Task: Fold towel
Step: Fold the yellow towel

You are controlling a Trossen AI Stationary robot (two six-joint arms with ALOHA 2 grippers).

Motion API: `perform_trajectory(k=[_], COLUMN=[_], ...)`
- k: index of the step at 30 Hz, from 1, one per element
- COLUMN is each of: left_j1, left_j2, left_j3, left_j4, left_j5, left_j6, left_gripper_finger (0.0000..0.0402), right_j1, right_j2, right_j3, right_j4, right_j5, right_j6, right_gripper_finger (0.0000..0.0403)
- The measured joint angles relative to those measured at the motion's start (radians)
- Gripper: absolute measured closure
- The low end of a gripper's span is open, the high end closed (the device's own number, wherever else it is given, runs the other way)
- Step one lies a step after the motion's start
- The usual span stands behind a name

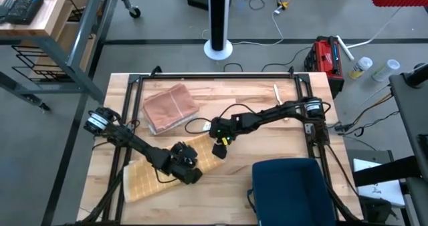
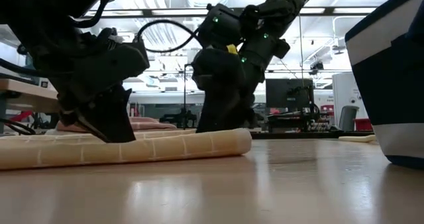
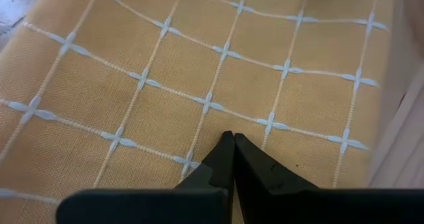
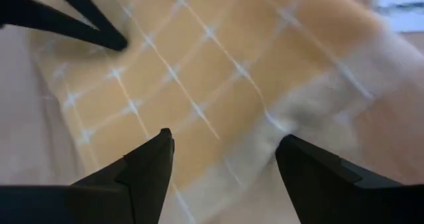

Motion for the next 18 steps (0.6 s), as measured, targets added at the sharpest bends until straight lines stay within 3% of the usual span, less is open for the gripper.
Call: perform_trajectory(k=[11, 18], left_j1=[0.0, 0.0], left_j2=[0.002, 0.002], left_j3=[-0.002, -0.003], left_j4=[0.021, 0.031], left_j5=[-0.003, -0.007], left_j6=[-0.006, -0.006], left_gripper_finger=[0.0401, 0.0401], right_j1=[0.013, 0.034], right_j2=[0.058, 0.114], right_j3=[0.004, 0.048], right_j4=[0.158, 0.209], right_j5=[-0.071, -0.08], right_j6=[0.043, 0.073], right_gripper_finger=[0.0152, 0.0191])
